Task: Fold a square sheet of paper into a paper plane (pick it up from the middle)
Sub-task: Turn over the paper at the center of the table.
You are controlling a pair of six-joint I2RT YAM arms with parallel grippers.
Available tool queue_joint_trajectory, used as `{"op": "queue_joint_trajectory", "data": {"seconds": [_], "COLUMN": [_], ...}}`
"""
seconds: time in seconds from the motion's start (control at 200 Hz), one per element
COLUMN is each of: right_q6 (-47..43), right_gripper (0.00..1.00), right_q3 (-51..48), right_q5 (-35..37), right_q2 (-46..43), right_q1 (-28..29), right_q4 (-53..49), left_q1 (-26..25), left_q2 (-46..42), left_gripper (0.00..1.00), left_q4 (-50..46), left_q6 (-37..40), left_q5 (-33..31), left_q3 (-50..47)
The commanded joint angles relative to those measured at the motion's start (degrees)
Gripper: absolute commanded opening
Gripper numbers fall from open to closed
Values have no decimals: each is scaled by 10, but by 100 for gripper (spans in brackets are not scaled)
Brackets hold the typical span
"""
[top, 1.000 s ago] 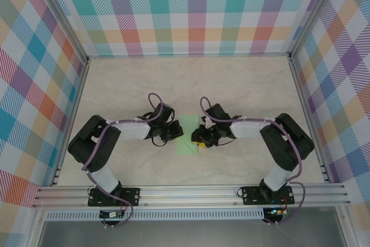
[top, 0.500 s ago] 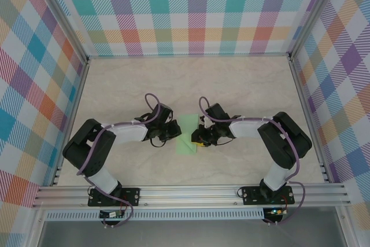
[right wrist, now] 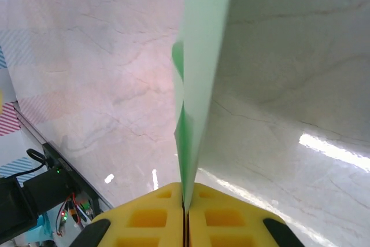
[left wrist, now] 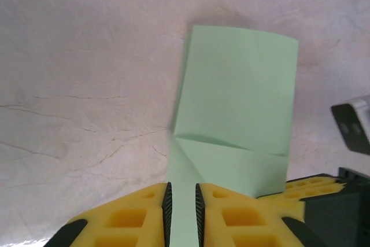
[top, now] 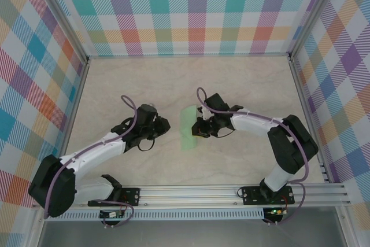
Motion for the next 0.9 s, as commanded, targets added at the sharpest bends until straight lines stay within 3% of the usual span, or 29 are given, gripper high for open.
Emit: {"op": "queue_joint_trajectory", "data": {"seconds": [0.0,0.235,0.525,0.895], "right_q6": [-82,-142,-126,-81], "right_gripper": [8,8,8,7], "right_q3": [61,192,287,352], "right_q5": [65,258,501,537], "right_q2": [-30,-25,17,144], "right_q1": [-4,-3,32,111], "right_q4": [-140,-357,-519,-558], "left_q1": [7,15,22,39], "left_q2": [-36,-79,-131,-219], "left_gripper": [22,23,28,35], "left_q4": [-49,-89,-124,-160], "left_q6": [1,-2,-10,-29], "left_q5": [-29,-49,-86,-110], "left_q3": [-12,-21,-37,-69]}}
